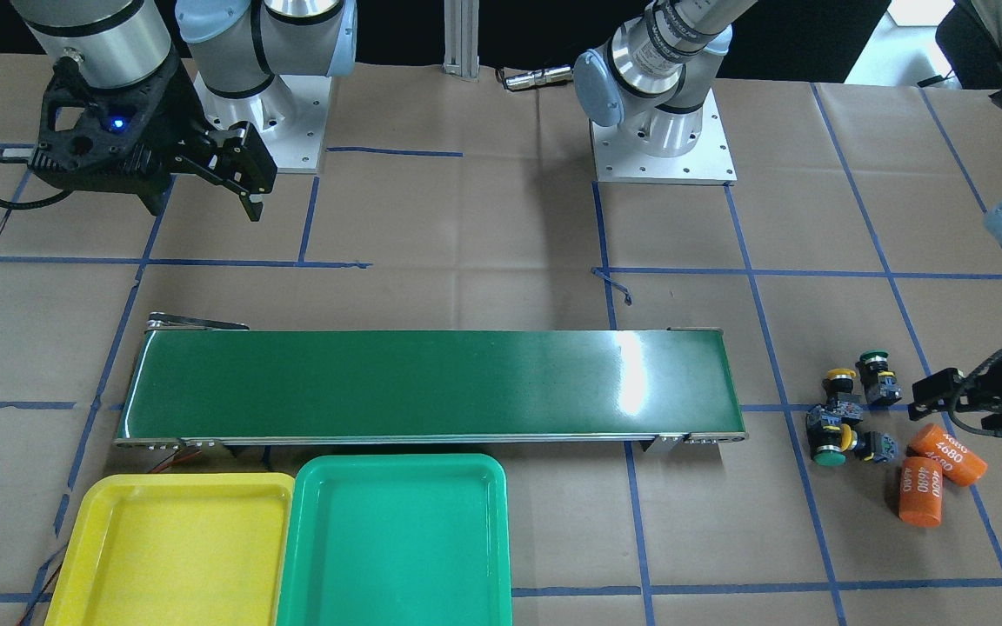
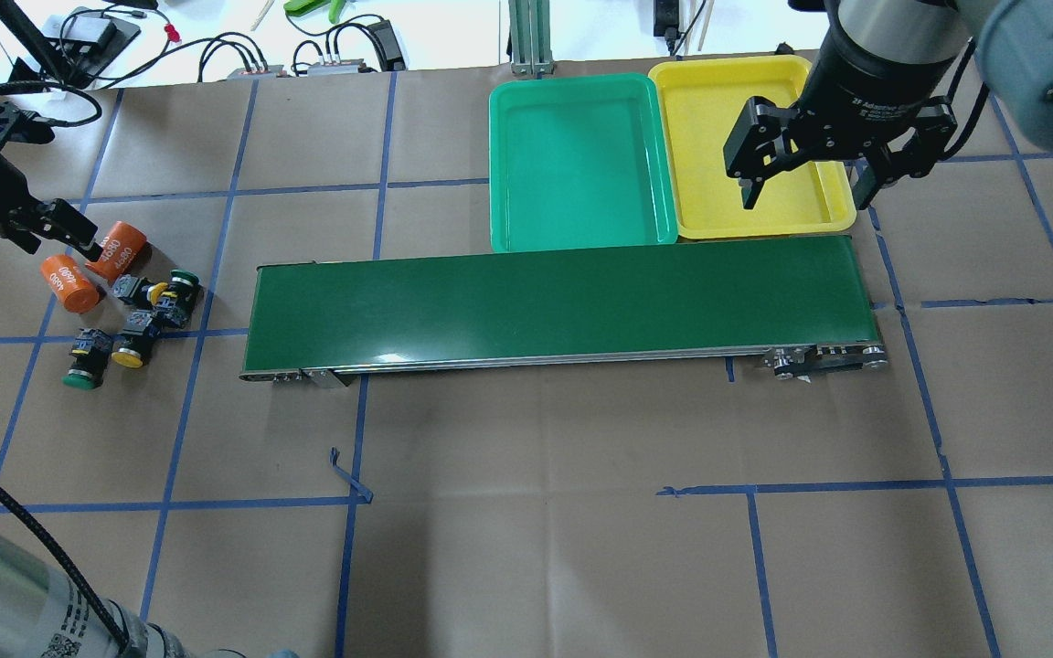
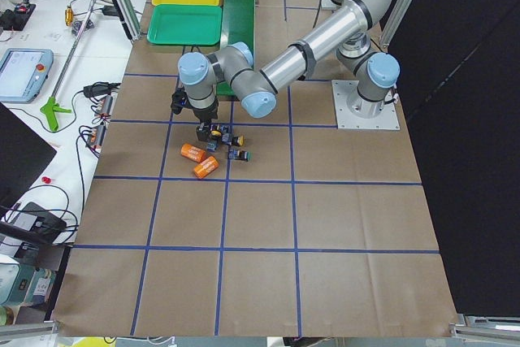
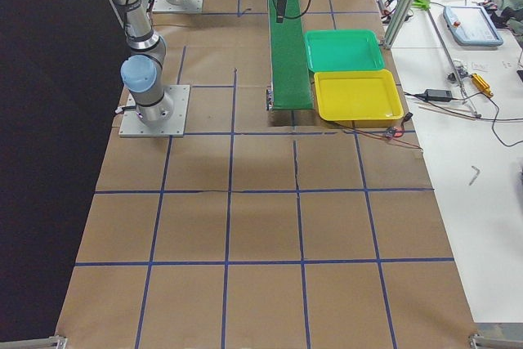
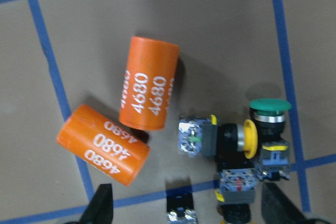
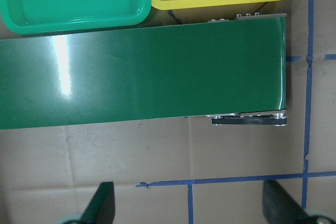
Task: Sort buttons by color to trays
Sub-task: 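Grasp an orange cylinder with the left gripper and lift it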
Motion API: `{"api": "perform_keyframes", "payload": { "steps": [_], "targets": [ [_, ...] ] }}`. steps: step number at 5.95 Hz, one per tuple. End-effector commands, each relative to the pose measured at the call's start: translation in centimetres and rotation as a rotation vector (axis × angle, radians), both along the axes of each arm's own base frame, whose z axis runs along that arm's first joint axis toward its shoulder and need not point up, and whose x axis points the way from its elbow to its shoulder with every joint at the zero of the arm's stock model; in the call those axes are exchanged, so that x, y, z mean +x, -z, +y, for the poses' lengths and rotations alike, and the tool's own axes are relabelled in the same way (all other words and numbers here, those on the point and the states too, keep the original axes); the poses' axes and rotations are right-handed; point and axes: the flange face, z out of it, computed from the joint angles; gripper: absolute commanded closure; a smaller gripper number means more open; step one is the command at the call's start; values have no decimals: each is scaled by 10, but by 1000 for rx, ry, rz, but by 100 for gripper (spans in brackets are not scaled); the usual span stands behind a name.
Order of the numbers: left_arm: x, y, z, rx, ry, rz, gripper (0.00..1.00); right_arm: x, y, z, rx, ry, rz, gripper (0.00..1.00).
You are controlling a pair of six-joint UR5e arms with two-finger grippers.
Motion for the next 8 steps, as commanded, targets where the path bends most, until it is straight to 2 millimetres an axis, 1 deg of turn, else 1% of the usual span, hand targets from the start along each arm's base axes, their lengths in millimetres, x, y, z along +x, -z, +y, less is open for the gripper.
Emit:
{"api": "perform_keyframes", "payload": {
  "steps": [1,2,3,4,5,6,7,8],
  "targets": [
    [32,45,-48,-10,155,-6,2,0,0,0,0,0,0,0],
    [24,58,-54,-4,174,8,2,0,0,0,0,0,0,0],
    [3,78,-64,18,217,26,2,0,0,0,0,0,0,0],
    [-7,90,-65,35,240,39,5,0,0,0,0,0,0,0],
    [-6,97,-65,43,237,42,27,0,0,0,0,0,0,0],
    [-5,106,-67,45,238,44,31,0,0,0,0,0,0,0],
    [-4,107,-66,49,235,41,54,0,0,0,0,0,0,0],
    [-3,105,-68,47,251,34,69,0,0,0,0,0,0,0]
  ]
}}
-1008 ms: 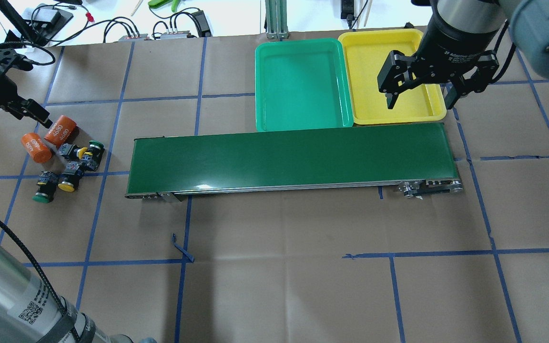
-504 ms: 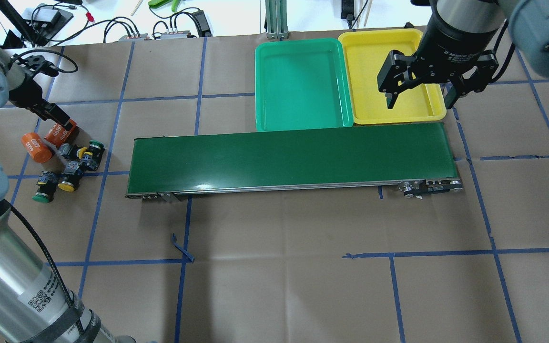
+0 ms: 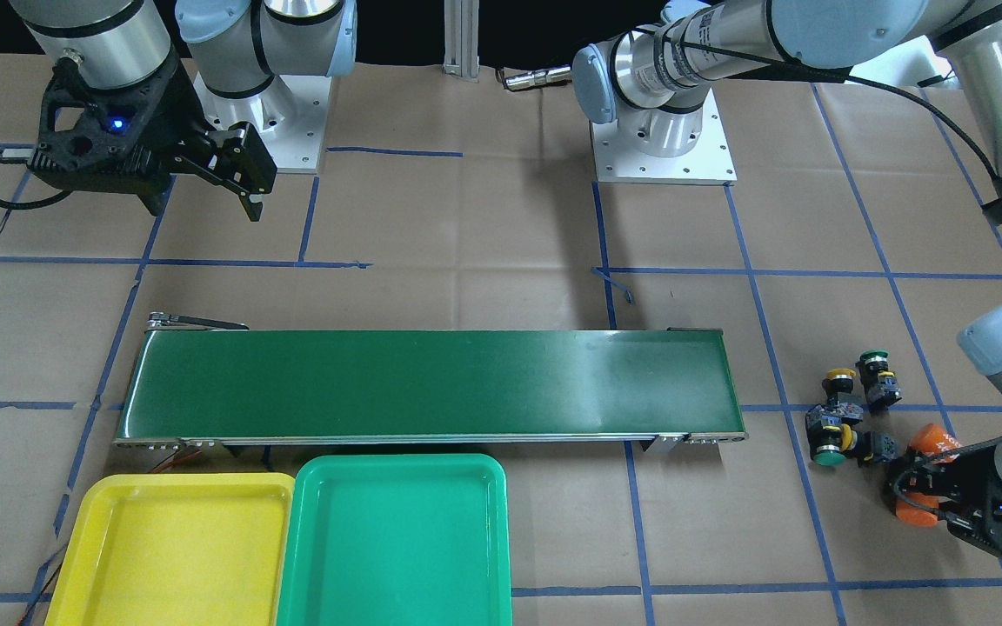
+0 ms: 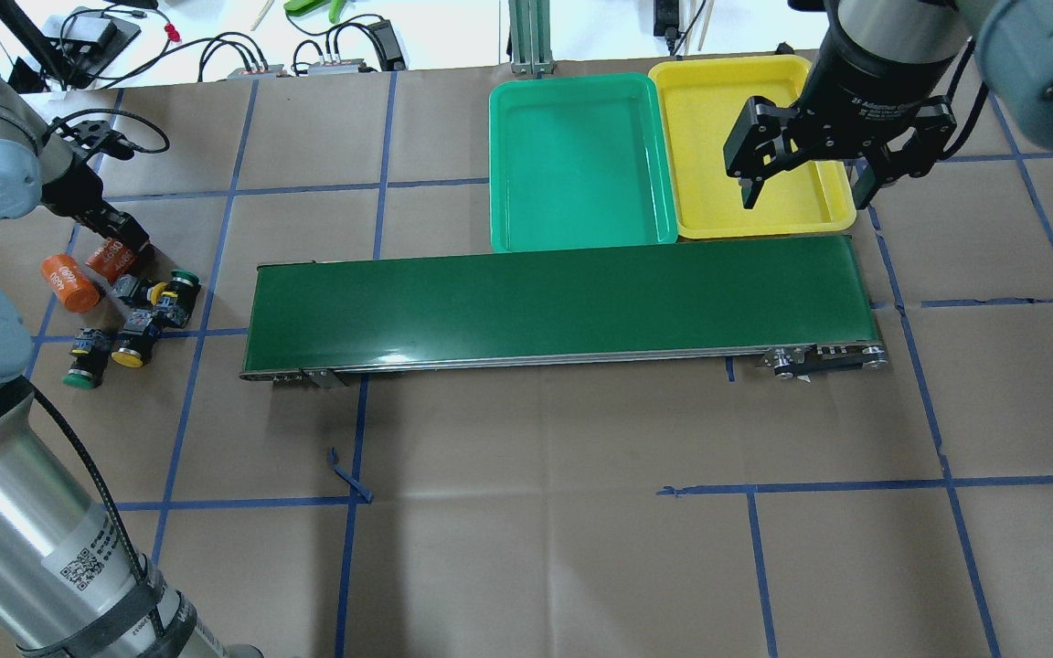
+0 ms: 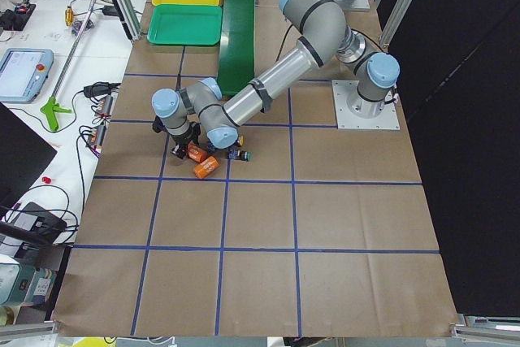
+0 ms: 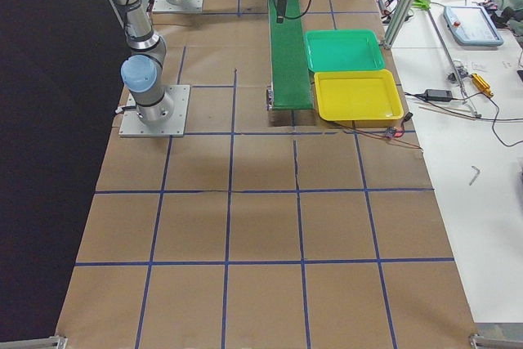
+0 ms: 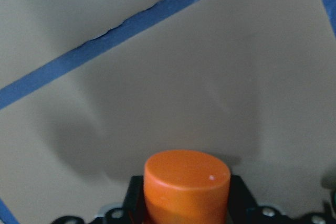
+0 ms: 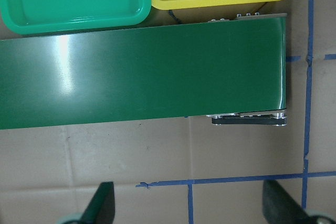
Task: Sort buttons by color to trays
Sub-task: 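Grasp an orange cylinder with the left gripper and lift it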
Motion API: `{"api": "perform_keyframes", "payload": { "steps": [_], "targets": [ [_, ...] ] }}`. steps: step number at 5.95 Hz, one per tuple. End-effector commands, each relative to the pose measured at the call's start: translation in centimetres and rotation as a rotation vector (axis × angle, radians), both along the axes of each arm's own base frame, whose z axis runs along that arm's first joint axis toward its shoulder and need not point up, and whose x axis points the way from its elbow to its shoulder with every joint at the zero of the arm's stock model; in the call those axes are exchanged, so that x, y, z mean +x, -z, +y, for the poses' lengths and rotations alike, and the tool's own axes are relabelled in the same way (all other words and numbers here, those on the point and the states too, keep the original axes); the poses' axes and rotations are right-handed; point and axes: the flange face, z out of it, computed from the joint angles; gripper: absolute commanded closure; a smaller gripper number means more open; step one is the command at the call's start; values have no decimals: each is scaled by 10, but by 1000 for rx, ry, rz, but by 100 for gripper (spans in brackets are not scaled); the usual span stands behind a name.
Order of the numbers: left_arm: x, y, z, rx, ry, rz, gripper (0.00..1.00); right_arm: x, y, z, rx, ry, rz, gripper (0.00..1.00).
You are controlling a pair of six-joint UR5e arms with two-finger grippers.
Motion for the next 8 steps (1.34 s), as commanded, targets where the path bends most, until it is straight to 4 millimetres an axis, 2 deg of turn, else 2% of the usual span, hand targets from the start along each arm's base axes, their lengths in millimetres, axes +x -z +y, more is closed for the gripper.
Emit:
{"api": "perform_keyframes", "payload": {
  "steps": [1,2,3,4,5,6,7,8],
  "targets": [
    [-1,-18,-3,-27,14,-19,86,0,0,0,0,0,0,0],
    [-14,-38,-3,-35,29,-24,98,0,0,0,0,-3,1,0],
    [-76,-75,-8,-42,159,-24,99,0,0,0,0,-17,0,0],
    [-146,-101,-6,-18,321,-5,99,0,0,0,0,-26,-2,0],
    [-229,-116,6,-5,476,2,99,5,0,1,1,-87,-2,0],
    [-303,-133,39,2,666,-1,99,11,1,4,2,-213,-3,0],
    [-331,-130,82,66,874,-8,100,16,5,7,19,-326,-5,0],
    [-342,-113,104,97,984,17,100,23,11,8,32,-445,-8,0]
  ]
}}
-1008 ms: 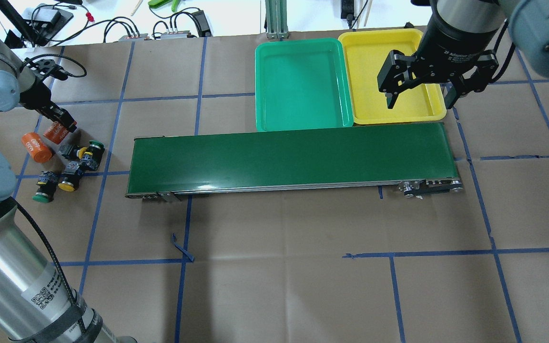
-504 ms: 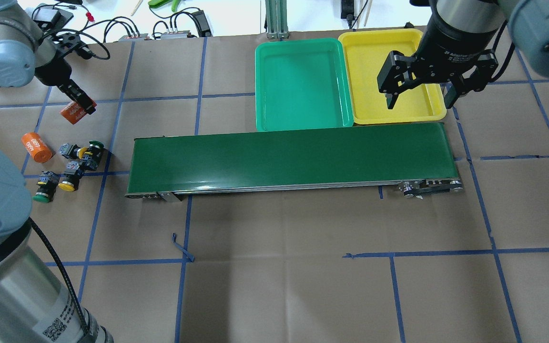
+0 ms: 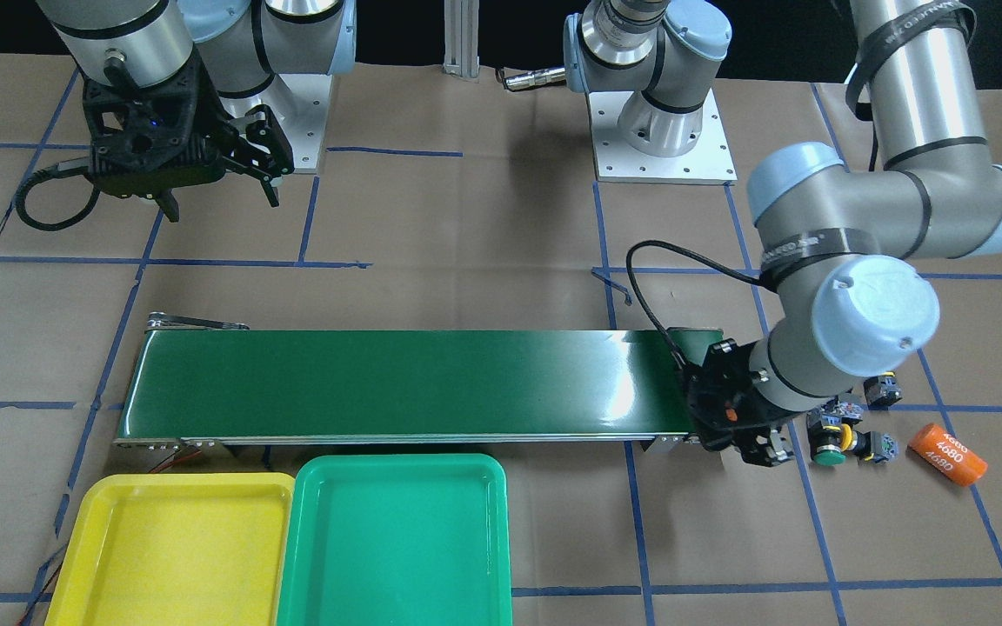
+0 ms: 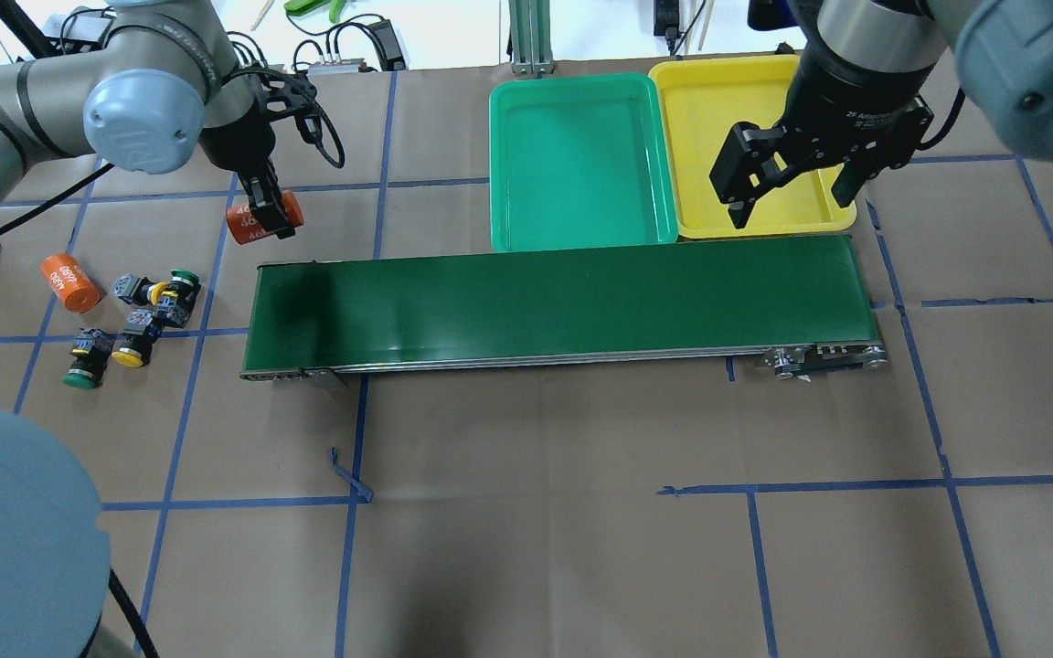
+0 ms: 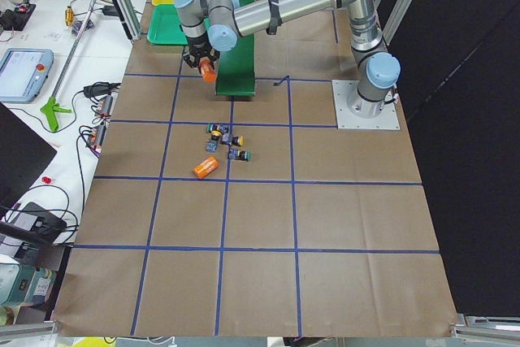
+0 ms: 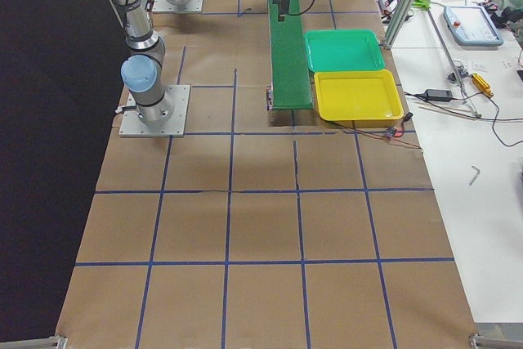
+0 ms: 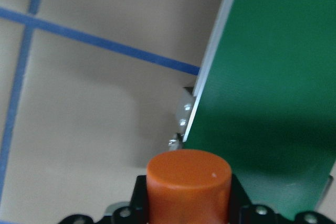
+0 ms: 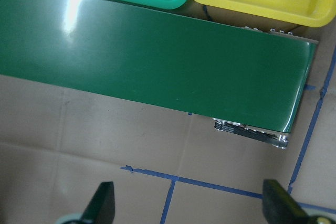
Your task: Sort buttons by color to trays
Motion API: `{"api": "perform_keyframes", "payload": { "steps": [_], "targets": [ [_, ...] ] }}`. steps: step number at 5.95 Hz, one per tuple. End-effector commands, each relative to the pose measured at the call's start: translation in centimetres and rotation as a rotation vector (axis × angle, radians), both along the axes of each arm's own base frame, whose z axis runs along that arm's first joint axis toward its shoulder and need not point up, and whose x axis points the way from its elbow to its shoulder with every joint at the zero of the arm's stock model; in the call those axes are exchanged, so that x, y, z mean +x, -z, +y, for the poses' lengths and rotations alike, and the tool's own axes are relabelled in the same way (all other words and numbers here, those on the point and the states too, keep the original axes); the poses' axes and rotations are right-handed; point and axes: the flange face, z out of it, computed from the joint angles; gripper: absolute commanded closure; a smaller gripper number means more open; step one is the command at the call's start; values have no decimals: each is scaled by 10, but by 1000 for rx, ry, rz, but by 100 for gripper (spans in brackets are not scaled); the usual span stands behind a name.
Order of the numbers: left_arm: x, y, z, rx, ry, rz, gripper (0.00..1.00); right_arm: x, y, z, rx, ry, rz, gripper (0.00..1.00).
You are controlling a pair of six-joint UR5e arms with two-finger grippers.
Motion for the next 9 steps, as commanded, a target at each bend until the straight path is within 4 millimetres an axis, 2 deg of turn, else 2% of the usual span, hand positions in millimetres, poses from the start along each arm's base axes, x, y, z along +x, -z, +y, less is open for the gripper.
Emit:
{"api": "perform_keyframes", "payload": {
  "steps": [1,3,4,5,6,7,8,9],
  "targets": [
    [-32,31,31,12,152,-1,100,12,11,8,24,-364,0,0],
    [-69,38,39,-6,142,-9,96,26,12,17,24,-789,-19,0],
    [-83,42,46,6,144,-12,87,29,20,15,36,-980,-37,0],
    [-89,53,56,27,150,-9,18,29,32,12,45,-1087,-41,0],
    [-83,46,59,22,141,-12,3,30,50,6,51,-1193,-57,0],
    [-77,29,53,-8,97,-16,3,31,61,2,6,-1263,-44,0],
    [-55,5,51,-59,-70,-30,3,33,72,4,-22,-1308,-35,0],
    [-11,-9,44,-92,-177,-31,2,38,74,7,-31,-1313,-43,0]
  ]
}}
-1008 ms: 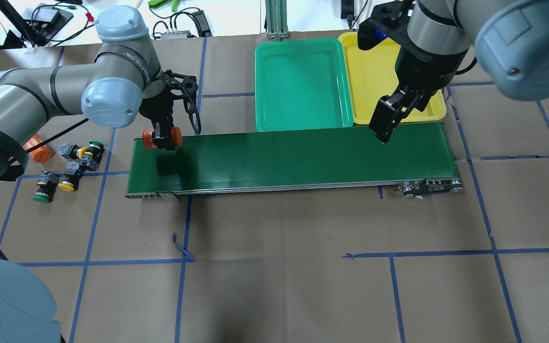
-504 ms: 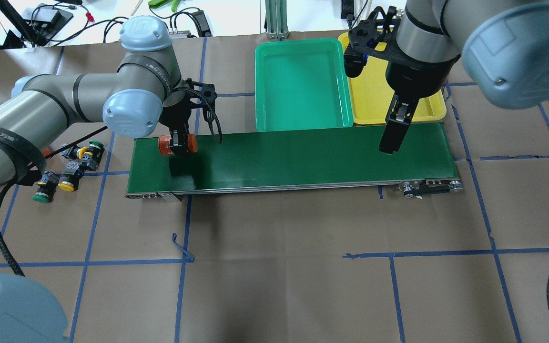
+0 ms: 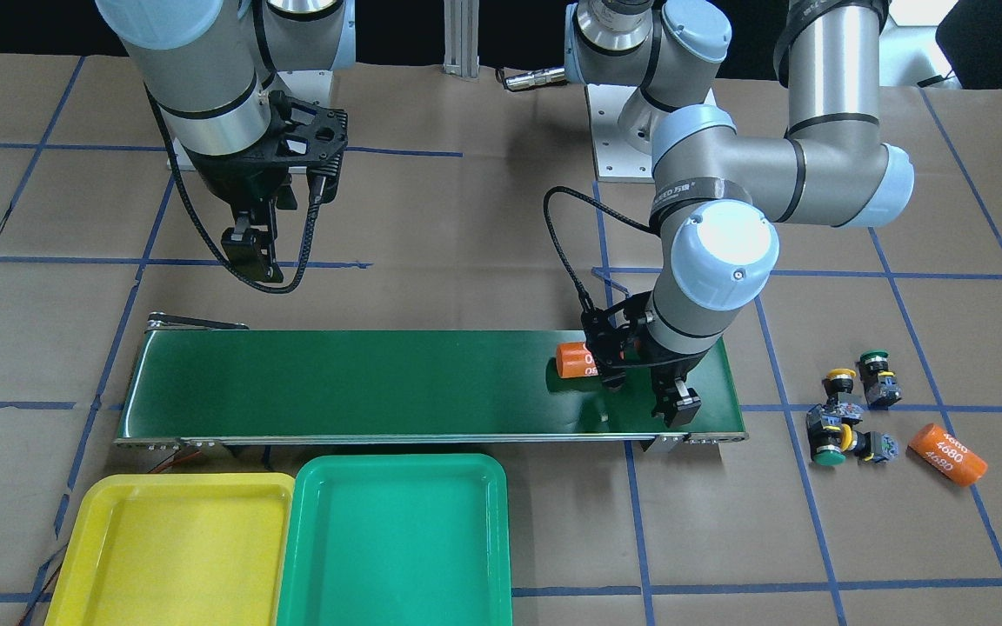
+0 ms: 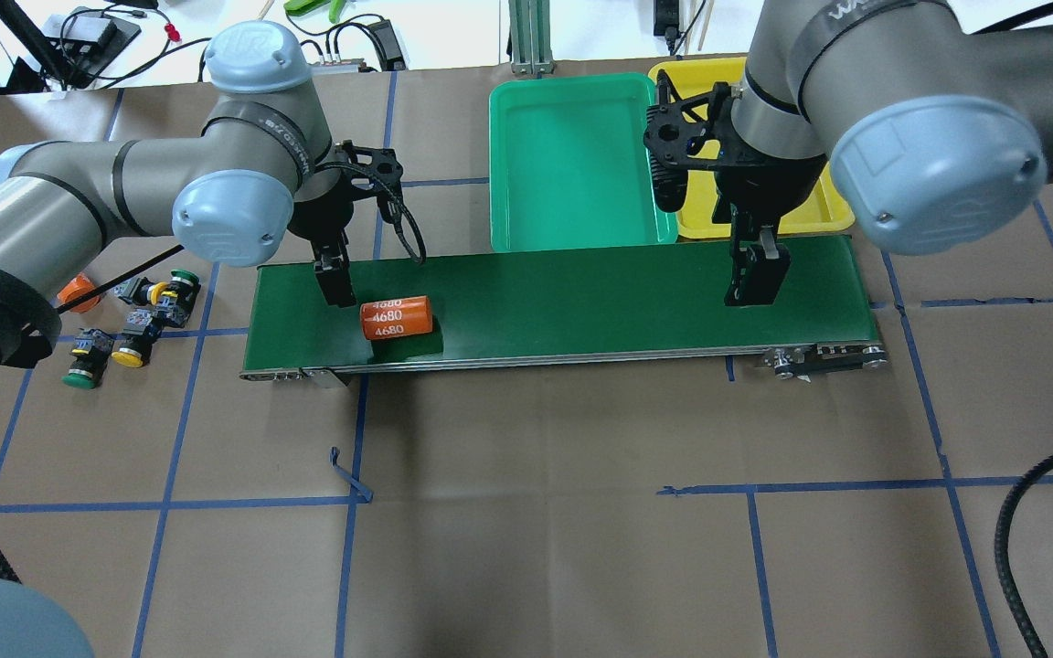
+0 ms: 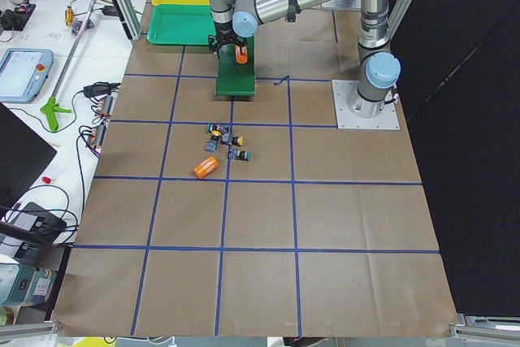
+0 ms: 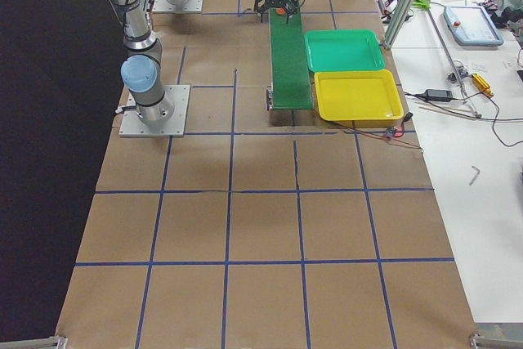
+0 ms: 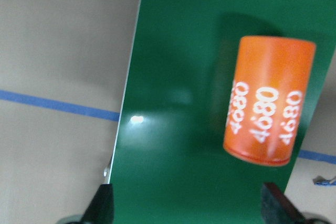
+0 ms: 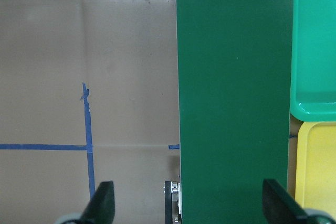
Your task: Sort buttons by color to trays
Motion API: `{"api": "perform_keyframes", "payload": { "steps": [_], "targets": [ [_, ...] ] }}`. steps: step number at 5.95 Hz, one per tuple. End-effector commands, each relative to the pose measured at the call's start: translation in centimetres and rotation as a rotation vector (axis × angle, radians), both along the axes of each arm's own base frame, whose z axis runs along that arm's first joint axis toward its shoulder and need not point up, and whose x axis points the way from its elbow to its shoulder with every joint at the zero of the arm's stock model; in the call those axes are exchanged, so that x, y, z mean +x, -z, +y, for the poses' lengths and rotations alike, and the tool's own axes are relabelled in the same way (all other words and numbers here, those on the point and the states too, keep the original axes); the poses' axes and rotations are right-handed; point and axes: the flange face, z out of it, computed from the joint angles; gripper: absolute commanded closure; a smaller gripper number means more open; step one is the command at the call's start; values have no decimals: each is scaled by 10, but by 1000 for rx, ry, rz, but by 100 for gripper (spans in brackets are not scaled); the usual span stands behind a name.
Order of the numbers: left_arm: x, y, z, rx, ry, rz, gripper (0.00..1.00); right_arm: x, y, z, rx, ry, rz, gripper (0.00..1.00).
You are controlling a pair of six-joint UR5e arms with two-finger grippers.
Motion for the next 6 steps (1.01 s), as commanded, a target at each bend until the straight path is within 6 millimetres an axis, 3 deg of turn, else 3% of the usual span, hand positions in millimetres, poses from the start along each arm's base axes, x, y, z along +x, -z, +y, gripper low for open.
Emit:
{"api": "perform_keyframes", "payload": {
  "steps": [1,2,3,4,5,6],
  "targets": [
    [97,-4,-19,-31,-219,16,2,10,5,1,-7,-16,-65,0],
    [128,-5,-19,-37,-283,59,2,11,4,1,-12,-16,-78,0],
    [172,2,-21,-42,-356,54,2,15,2,-2,-35,-12,-113,0],
    [231,14,-22,-45,-438,60,2,15,0,-3,-53,-10,-116,0],
    [277,28,-21,-26,-376,72,2,15,-3,-2,-58,0,-115,0],
    [297,20,-31,-38,-203,76,2,12,-3,-2,-62,5,-99,0]
  ]
}}
